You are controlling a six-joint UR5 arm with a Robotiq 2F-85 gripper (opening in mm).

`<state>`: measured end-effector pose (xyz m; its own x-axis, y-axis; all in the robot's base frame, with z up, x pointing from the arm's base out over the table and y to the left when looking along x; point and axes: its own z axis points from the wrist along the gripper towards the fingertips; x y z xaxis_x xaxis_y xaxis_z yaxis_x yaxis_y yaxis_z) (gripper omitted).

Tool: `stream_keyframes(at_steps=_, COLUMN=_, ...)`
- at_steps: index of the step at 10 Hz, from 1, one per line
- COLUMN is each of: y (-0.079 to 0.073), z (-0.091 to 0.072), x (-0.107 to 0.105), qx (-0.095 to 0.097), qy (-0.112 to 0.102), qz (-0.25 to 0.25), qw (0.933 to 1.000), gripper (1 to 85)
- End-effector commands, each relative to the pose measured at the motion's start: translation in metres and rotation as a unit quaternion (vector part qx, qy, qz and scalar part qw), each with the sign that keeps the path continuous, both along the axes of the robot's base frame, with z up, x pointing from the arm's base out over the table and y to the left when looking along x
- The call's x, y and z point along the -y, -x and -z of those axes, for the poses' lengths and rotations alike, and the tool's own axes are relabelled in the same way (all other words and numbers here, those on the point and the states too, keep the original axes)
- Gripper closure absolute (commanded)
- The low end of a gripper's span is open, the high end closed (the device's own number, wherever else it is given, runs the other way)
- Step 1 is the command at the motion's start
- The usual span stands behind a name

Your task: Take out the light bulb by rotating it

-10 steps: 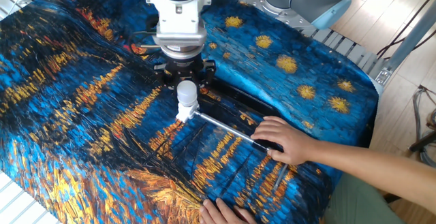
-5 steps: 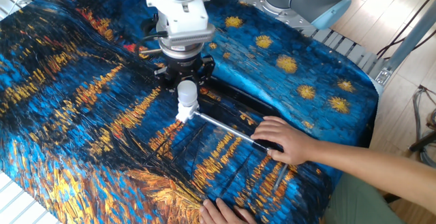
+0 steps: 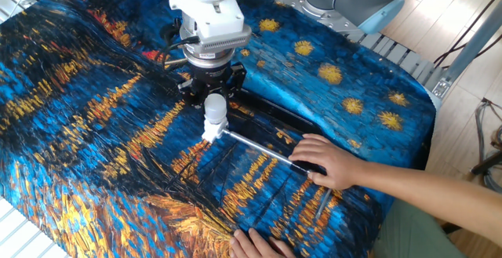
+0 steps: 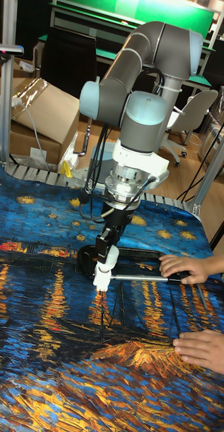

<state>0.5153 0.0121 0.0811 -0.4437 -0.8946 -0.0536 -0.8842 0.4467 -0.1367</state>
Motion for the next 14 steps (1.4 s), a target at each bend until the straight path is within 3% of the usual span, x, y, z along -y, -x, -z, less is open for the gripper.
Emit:
stream_keyframes(at_steps=1, y=-0.003, z=0.0, x=-0.002, qx=0.005, qy=-0.001, qz=-0.011, qw=0.9999, gripper=56.3)
stream_keyframes(at_steps=2, y=-0.001, z=0.0, x=-0.002, qx=0.002, qy=-0.001, qz=-0.011, qw=0.9999, gripper=55.7)
stream_keyframes(at_steps=3, y=0.003, z=0.001, x=-0.003, qx=-0.005, qy=-0.001, qz=-0.012, qw=0.9999, gripper=45.7)
stream_keyframes(at_steps=8, y=0.004, z=0.001, x=-0.004, qx=-0.011, qy=-0.005, qz=-0.036, qw=0.9993, gripper=21.3)
stream_keyframes(at_steps=10, y=0.008, z=0.001, x=-0.002, qx=-0.018, qy=-0.006, qz=-0.02, qw=0.9996, gripper=19.0)
stream_keyframes(at_steps=14, y=0.028, z=-0.004, x=0.006, qx=-0.05, qy=-0.016, qz=0.066, qw=0.9965, gripper=14.7)
